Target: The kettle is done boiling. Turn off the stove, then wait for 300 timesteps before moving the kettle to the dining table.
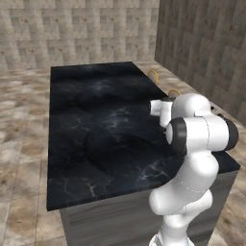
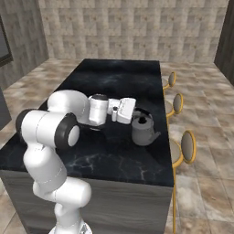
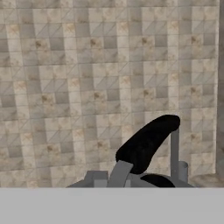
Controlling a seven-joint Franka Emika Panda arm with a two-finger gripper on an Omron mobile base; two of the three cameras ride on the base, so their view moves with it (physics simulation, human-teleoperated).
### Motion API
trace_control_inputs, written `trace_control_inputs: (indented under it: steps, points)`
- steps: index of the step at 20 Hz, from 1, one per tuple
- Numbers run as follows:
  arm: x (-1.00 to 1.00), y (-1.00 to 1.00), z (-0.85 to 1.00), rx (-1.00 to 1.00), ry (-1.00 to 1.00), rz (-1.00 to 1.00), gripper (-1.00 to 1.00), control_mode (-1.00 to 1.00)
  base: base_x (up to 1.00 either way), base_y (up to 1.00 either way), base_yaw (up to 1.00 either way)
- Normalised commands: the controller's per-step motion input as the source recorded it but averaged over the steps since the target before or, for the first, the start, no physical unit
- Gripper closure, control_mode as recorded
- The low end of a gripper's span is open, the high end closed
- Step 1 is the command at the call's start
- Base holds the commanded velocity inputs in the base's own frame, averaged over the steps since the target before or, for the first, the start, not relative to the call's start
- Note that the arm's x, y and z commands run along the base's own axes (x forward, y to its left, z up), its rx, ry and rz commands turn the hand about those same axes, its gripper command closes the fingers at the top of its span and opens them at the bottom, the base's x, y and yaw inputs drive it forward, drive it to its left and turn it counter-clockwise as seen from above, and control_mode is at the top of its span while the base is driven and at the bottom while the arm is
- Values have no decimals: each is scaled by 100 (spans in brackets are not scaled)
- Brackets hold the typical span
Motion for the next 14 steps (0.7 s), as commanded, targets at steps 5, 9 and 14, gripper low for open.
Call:
trace_control_inputs:
  steps: [5, 9, 14]
  points:
    - [18, 1, -29, 2, -11, 1, 100, -100, 0, 0, 0]
    - [21, 3, -33, 0, -12, 0, 100, -100, 0, 0, 0]
    - [17, 3, -37, 0, -11, 0, 100, -100, 0, 0, 0]
